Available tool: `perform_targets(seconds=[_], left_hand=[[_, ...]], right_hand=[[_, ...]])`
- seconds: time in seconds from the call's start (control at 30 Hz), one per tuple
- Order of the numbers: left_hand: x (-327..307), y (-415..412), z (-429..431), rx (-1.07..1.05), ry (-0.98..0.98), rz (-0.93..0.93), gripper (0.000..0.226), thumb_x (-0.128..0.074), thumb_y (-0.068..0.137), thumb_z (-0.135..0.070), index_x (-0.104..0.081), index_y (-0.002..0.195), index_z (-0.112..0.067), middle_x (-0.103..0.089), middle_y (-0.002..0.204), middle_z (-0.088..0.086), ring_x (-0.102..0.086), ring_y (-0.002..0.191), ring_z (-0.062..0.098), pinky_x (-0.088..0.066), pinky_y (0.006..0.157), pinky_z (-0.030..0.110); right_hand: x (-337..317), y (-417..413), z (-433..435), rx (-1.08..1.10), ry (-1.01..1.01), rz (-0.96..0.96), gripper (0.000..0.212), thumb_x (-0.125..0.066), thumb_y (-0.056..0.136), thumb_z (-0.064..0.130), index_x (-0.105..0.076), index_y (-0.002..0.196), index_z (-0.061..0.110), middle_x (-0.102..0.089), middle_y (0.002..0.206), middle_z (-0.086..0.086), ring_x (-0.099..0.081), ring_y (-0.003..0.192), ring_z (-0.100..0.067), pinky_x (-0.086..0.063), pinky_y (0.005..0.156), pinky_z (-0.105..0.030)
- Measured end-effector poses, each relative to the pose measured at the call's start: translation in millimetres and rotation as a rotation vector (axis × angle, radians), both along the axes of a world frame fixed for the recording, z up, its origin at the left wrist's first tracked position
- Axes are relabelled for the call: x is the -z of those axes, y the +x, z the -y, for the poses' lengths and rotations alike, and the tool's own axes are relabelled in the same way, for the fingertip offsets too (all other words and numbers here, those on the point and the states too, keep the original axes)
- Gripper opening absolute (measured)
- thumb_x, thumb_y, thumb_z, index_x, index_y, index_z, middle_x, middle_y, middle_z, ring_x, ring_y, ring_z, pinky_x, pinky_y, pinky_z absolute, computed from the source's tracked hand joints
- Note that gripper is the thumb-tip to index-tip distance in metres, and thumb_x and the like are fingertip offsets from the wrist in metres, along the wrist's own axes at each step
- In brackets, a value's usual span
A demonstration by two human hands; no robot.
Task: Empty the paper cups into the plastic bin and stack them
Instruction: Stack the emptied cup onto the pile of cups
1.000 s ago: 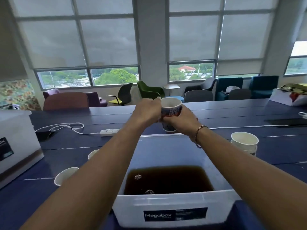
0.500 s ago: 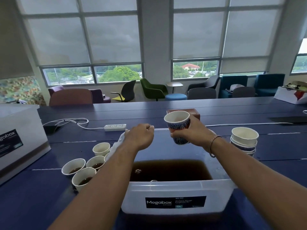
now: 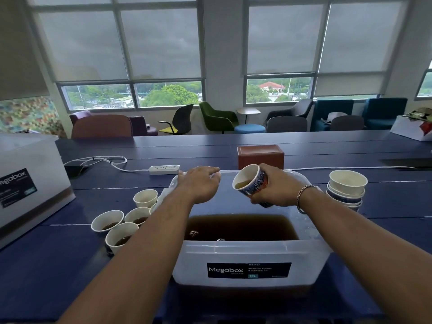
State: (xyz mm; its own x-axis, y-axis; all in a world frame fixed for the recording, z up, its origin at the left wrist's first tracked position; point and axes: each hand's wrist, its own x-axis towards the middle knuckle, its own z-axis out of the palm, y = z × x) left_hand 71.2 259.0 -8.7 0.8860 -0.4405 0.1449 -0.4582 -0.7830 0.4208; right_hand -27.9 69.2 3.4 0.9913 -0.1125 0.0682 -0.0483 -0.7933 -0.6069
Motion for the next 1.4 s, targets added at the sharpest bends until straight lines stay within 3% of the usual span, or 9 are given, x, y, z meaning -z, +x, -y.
perform_targets(seconds=[0.33,0.4,0.67,0.8,1.0,1.4], left_hand=[[1,-1,-2,0.000,0.027,0.018,0.045,-0.030,0.104,-0.047,-0.042,0.146,-0.035,-0.034,0.158,-0.004,-0.026,0.147,0.024,-0.002,0.118,0.059],[2,-1,-1,-0.001,0.030,0.018,0.045,-0.030,0.104,-0.048,-0.041,0.146,-0.035,-0.034,0.158,-0.004,-0.026,0.147,0.023,-0.005,0.119,0.060],[2,-1,-1,0.001,0.047,0.023,0.047,-0.030,0.104,-0.049,-0.040,0.147,-0.034,-0.033,0.158,-0.005,-0.026,0.147,0.023,-0.009,0.119,0.060],[2,0,-1,0.006,0.040,0.018,0.047,-0.030,0.104,-0.049,-0.040,0.147,-0.033,-0.034,0.158,-0.004,-0.026,0.147,0.023,-0.010,0.118,0.061],[3,1,-2,0.015,0.035,0.017,0.047,-0.030,0.104,-0.048,-0.040,0.148,-0.033,-0.033,0.158,-0.004,-0.025,0.147,0.023,-0.005,0.119,0.061],[4,2,-2,0.012,0.029,0.020,0.047,-0.030,0.104,-0.049,-0.041,0.146,-0.033,-0.036,0.157,-0.004,-0.029,0.146,0.023,-0.012,0.118,0.060]], right_hand=[[-1,-4,-3,0.011,-0.164,-0.044,0.056,-0.082,0.073,0.021,-0.047,0.116,0.021,-0.057,0.087,0.007,-0.055,0.061,-0.005,-0.039,0.041,-0.010],[-1,-4,-3,0.012,-0.204,-0.036,0.057,-0.082,0.072,0.025,-0.047,0.117,0.022,-0.054,0.086,0.011,-0.051,0.063,-0.002,-0.036,0.047,-0.013],[1,-2,1,0.006,-0.239,0.024,0.059,-0.082,0.072,0.027,-0.044,0.118,0.024,-0.055,0.101,0.005,-0.051,0.084,-0.011,-0.036,0.061,-0.015],[3,2,4,0.036,-0.253,0.110,0.057,-0.080,0.071,0.030,-0.043,0.113,0.024,-0.059,0.105,0.001,-0.057,0.089,-0.016,-0.053,0.079,-0.033],[4,5,5,0.095,-0.277,0.244,0.070,-0.080,0.072,0.035,-0.039,0.128,0.023,-0.056,0.121,-0.002,-0.051,0.101,-0.016,-0.053,0.090,-0.039],[6,7,7,0.172,-0.310,0.387,0.073,-0.080,0.070,0.036,-0.041,0.130,0.024,-0.053,0.125,-0.002,-0.050,0.112,-0.021,-0.052,0.090,-0.042]])
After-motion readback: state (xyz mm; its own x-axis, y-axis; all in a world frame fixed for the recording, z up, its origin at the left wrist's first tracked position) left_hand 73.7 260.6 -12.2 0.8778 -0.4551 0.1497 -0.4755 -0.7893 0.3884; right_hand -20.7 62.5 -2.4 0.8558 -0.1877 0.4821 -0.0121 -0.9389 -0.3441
